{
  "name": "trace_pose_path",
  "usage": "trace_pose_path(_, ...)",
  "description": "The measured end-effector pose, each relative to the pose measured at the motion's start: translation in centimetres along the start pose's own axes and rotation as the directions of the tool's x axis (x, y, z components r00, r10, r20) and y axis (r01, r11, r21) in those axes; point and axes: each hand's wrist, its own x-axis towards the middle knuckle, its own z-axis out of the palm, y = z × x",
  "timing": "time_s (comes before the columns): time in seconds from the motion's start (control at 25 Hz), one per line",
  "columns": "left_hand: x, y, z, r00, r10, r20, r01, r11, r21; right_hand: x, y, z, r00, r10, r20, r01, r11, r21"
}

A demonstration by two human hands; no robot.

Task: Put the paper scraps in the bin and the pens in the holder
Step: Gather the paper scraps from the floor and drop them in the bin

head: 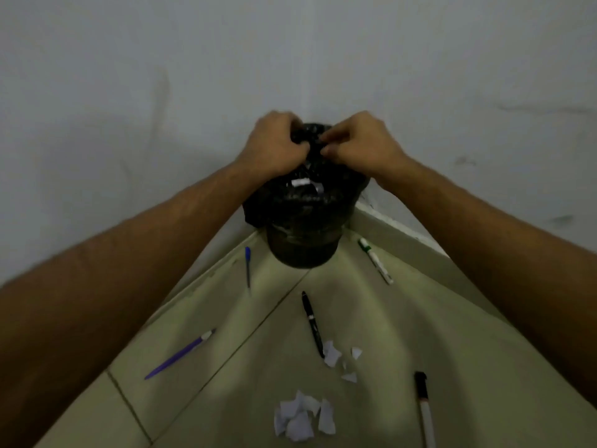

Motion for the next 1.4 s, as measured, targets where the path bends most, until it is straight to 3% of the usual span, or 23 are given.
trace_pose_path(0.08,-4.5,-0.2,-0.2,0.959,0.114,-0.261,-0.152,0.98,-0.128,-4.9,2.2,0.5,0.975,-0.083,-0.205,0.102,0.991,0.083)
trace_pose_path(0.12,-7.6,-0.5,0.3,0.936,0.151,-0.319,-0.22,0.956,-0.195,-7.6,3.9,1.3,0.972,-0.114,-0.204,0.126,0.991,0.045)
trace_pose_path(0.16,-11.1,-1.0,1.2,0.946,0.158,-0.283,-0.231,0.941,-0.248,-10.3,6.0,2.5,0.988,-0.113,-0.102,0.109,0.993,-0.041)
trace_pose_path(0.2,-14.9,-1.8,2.5,0.977,0.144,-0.155,-0.182,0.947,-0.264,-12.8,8.4,3.9,0.994,-0.066,0.089,0.078,0.986,-0.148)
trace_pose_path(0.24,-18.8,-2.7,3.9,0.994,0.102,0.034,-0.092,0.971,-0.221,-15.1,10.9,5.7,0.952,0.027,0.305,0.056,0.964,-0.261)
trace_pose_path(0.32,-25.6,-4.7,6.8,0.923,-0.043,0.382,0.055,0.998,-0.022,-18.5,14.8,9.1,0.806,0.199,0.557,0.058,0.911,-0.408)
trace_pose_path(0.36,-28.3,-5.6,8.2,0.861,-0.102,0.498,0.082,0.995,0.062,-20.0,16.0,10.5,0.766,0.235,0.599,0.058,0.902,-0.428)
trace_pose_path(0.44,-32.3,-6.4,10.2,0.765,-0.134,0.63,0.054,0.988,0.143,-22.1,16.9,12.7,0.762,0.229,0.606,0.08,0.895,-0.44)
trace_pose_path(0.64,-36.5,-5.5,13.3,0.662,-0.019,0.749,-0.217,0.952,0.216,-25.4,17.4,15.0,0.79,0.087,0.607,0.166,0.923,-0.348)
trace_pose_path(0.76,-36.0,-5.9,14.1,0.694,0.008,0.72,-0.245,0.943,0.226,-26.2,17.2,14.7,0.779,0.063,0.623,0.141,0.952,-0.272)
trace_pose_path(0.92,-35.4,-7.3,14.3,0.807,0.028,0.59,-0.2,0.952,0.229,-26.6,18.5,13.0,0.822,0.148,0.55,0.09,0.92,-0.381)
trace_pose_path(1.04,-36.2,-7.4,14.5,0.799,0.063,0.598,-0.225,0.953,0.201,-27.5,18.6,14.0,0.8,0.131,0.586,0.106,0.93,-0.353)
trace_pose_path(1.24,-36.3,-7.8,14.2,0.827,0.115,0.55,-0.265,0.943,0.201,-27.4,17.9,15.8,0.765,-0.012,0.644,0.267,0.916,-0.3)
trace_pose_path(1.4,-36.6,-6.8,13.8,0.837,0.211,0.504,-0.325,0.934,0.149,-27.6,18.2,15.6,0.759,-0.037,0.65,0.212,0.958,-0.194)
